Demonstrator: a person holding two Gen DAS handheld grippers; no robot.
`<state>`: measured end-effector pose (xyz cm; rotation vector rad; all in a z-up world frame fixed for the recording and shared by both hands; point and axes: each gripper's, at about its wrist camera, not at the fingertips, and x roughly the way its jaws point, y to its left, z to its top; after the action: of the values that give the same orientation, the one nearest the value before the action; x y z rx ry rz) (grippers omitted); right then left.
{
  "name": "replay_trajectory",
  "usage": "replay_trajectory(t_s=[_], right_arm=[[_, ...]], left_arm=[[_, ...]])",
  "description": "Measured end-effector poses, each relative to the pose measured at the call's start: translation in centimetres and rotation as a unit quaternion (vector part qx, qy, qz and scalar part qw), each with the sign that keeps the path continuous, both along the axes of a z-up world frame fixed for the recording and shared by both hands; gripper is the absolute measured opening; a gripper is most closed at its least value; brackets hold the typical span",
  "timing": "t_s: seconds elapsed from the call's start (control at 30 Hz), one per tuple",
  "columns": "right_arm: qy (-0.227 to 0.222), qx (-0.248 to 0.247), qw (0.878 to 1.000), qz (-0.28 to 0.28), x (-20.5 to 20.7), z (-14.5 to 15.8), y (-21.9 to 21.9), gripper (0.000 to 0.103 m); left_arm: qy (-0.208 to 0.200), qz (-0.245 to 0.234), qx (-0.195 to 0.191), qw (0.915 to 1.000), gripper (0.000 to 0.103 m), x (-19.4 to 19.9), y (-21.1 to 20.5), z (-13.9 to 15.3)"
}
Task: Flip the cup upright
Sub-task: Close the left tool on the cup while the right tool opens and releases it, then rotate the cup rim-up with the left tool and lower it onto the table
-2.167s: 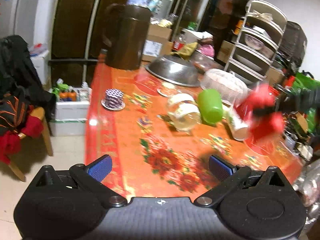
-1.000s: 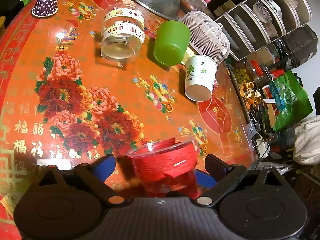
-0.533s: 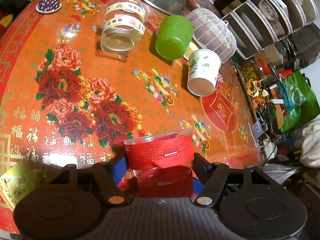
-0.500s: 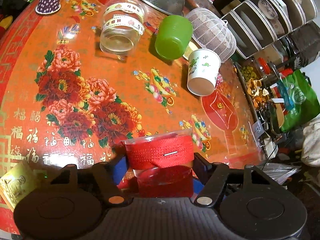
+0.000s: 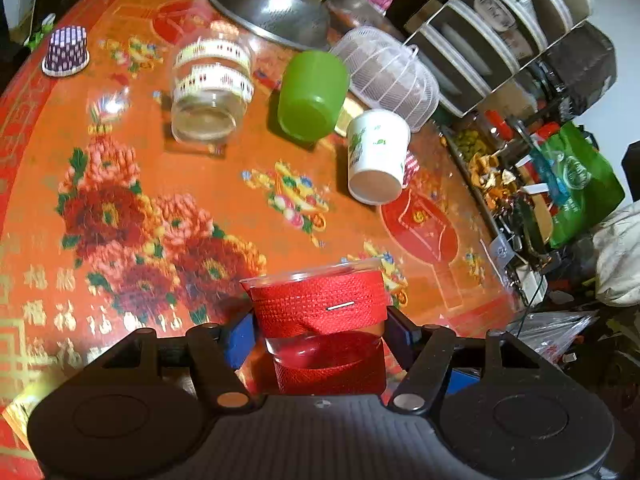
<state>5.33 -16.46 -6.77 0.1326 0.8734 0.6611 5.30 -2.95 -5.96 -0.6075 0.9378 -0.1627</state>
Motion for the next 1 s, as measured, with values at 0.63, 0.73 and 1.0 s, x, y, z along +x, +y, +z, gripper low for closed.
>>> replay_trajectory(t_s=[0.63,0.73,1.0], right_arm=[[-0.073,0.048,0.992,-0.089,-2.6,-2.3,-2.7,0.102],[-0.074,0.079,0.989,-0.103,-3.1,-2.8,-3.5,0.102],[-0.091,0.156,0.972,-0.152,-4.2,-4.1,-6.2,0.102]], left_arm=[[-0.264,0.036,0.255,0.9296,0.070,-4.2,-1.0,2.4],[-0.317,0.043,0.290,0.9018,0.070,-5.3,-1.8,2.3],[-0.415,0.093,0.323,0.8457,0.070,-8.4,-3.6,2.7]])
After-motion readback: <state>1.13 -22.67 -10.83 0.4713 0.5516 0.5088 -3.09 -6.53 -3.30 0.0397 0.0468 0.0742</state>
